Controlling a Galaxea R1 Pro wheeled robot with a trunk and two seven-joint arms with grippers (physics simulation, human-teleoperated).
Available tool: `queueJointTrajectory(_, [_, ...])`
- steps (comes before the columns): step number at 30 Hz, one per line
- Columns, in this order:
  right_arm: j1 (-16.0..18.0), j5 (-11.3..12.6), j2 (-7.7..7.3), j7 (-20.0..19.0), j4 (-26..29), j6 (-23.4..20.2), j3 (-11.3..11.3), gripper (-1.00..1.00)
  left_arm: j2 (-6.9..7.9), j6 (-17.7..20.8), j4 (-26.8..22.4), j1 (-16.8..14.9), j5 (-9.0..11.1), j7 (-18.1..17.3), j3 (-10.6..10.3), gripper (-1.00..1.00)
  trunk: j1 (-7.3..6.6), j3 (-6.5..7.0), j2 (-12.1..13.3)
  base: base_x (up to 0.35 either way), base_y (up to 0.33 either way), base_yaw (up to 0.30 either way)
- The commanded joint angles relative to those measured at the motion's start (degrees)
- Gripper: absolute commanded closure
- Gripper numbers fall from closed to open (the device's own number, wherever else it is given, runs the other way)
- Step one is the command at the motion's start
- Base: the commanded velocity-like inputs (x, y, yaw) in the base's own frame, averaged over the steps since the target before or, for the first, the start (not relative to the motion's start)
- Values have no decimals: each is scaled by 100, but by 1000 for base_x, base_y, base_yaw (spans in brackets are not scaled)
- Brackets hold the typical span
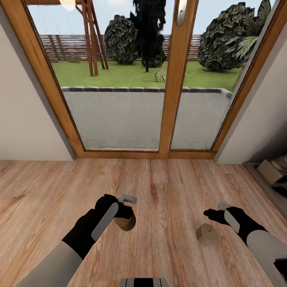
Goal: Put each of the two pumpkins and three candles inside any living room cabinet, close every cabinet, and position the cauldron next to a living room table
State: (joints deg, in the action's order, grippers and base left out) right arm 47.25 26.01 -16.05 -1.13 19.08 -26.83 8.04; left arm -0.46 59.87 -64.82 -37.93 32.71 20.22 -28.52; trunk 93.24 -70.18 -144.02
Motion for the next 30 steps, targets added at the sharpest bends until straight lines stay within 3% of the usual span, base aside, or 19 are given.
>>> queueJointTrajectory(1, [3,0,-5,-11,4,-18,31,-100,1,13,-6,-4,53,62,-6,100,1,-27,-4,0,0,0])
queueJointTrajectory(6, [4,0,-4,-10,-7,-3,31,-100,18,13,-268,2,64,67,-5,100,14,-138,-11,0,0,0])
queueJointTrajectory(11, [4,-2,-4,-10,-14,-1,33,-100,42,13,-1555,14,82,70,18,100,27,-249,-17,0,0,0])
queueJointTrajectory(16, [4,-2,-8,-13,-57,2,33,-100,52,13,-2118,28,101,70,26,100,37,-338,-23,0,0,0])
queueJointTrajectory(30, [4,0,-9,-10,-88,3,22,-100,63,13,-2376,40,71,70,30,100,37,-338,-23,45,0,0])
